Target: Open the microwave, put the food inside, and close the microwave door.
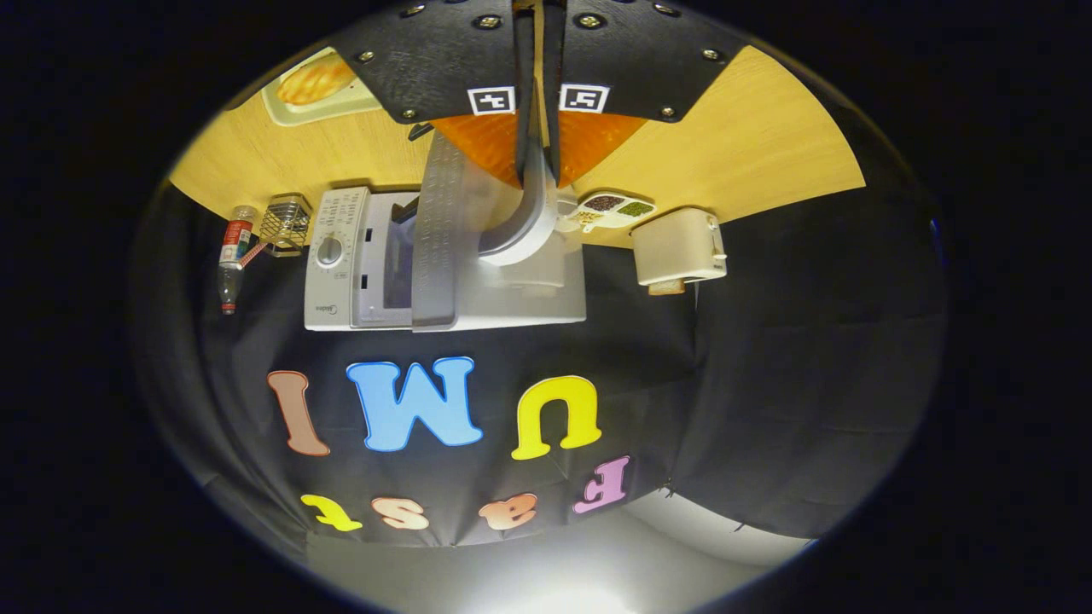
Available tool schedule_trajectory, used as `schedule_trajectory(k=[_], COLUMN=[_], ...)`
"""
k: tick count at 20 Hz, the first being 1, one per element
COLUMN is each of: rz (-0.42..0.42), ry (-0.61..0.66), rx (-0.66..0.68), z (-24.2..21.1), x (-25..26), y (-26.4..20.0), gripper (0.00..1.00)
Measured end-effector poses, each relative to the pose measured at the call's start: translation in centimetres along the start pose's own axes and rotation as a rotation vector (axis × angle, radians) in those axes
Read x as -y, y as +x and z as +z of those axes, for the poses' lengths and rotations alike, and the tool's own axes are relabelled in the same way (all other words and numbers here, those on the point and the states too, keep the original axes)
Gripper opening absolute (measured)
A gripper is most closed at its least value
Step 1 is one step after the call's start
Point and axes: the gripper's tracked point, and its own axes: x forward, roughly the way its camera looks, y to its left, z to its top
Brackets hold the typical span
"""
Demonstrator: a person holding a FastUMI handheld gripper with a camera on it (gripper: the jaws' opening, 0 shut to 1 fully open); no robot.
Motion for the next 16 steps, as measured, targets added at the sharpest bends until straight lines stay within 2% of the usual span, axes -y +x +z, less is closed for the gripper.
schedule_trajectory(k=[4,10,16], rz=[0.000,-0.133,-0.267], ry=[-0.010,-0.028,-0.076], rx=[0.031,0.076,0.181], z=[-0.3,-0.4,-0.4], x=[-5.2,-10.0,-14.3], y=[-0.2,0.4,1.7], gripper=[0.05,0.04,0.04])
